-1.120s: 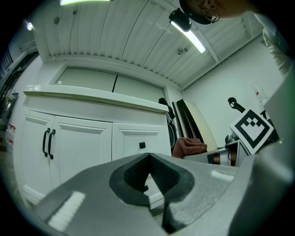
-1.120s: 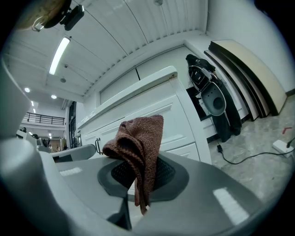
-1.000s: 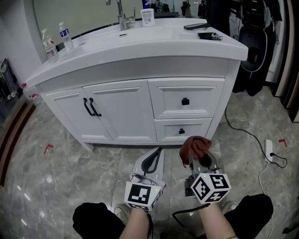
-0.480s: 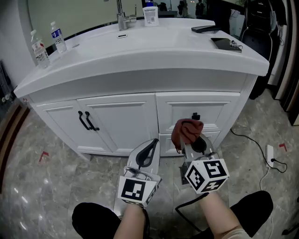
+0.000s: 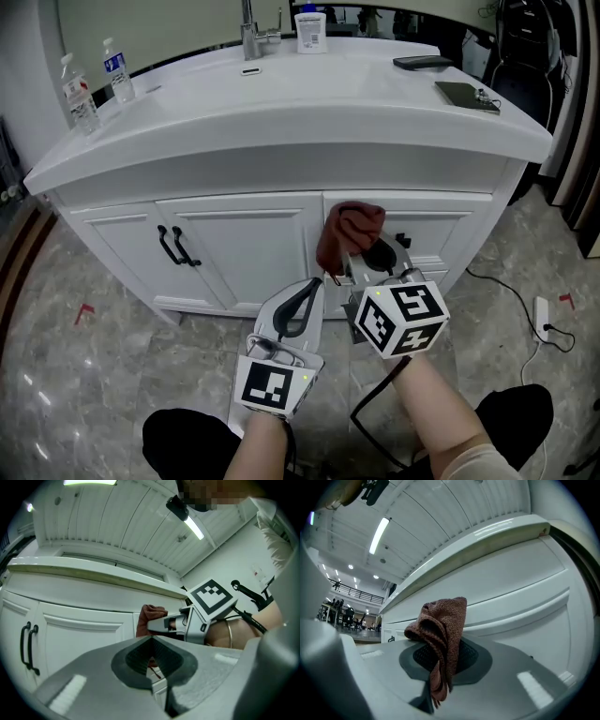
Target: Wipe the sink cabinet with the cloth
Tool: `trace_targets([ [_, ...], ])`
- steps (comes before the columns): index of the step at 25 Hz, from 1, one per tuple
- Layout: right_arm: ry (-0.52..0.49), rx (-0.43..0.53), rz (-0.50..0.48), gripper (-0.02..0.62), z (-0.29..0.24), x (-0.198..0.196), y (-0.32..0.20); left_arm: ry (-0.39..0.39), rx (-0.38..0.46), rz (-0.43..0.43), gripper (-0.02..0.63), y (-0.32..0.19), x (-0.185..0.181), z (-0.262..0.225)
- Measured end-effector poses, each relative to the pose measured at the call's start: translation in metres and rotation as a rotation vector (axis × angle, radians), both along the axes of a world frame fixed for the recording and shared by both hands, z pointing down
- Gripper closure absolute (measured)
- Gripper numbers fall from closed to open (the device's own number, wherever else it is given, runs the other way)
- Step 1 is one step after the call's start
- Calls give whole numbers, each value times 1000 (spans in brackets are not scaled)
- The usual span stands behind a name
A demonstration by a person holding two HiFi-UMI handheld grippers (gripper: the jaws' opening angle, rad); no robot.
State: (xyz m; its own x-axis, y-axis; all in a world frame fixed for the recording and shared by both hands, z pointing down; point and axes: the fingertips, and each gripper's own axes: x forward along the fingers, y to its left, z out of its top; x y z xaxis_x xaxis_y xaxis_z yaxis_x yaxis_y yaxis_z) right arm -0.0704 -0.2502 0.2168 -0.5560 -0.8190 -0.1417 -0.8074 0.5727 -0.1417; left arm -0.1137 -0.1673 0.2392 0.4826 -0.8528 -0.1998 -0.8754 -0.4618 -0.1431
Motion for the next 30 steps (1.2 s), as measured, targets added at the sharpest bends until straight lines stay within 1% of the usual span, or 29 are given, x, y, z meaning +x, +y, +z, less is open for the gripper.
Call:
trace_targets([
  [2,-2,-5,6,515,1,1,-5,4,-26,-1,606,1,0,9],
  [5,23,-1,1,514,1,3,-8,70,-38,21,606,6,1,8],
  [7,50,1,14,514,1,9,-8,89,-38,19,605,7,2,7],
  [13,89,-18,68,514,6,39,-12,96,-37,22,606,5,14,6],
  [19,125,-2,128,514,6,75,-14,57,-39,59,606,4,42,11],
  [23,124,-7,162,512,4,103,-14,81,-60,91,604,2,55,19],
  [30,157,8,255,512,0,144,-14,70,-70,123,605,4,76,25],
])
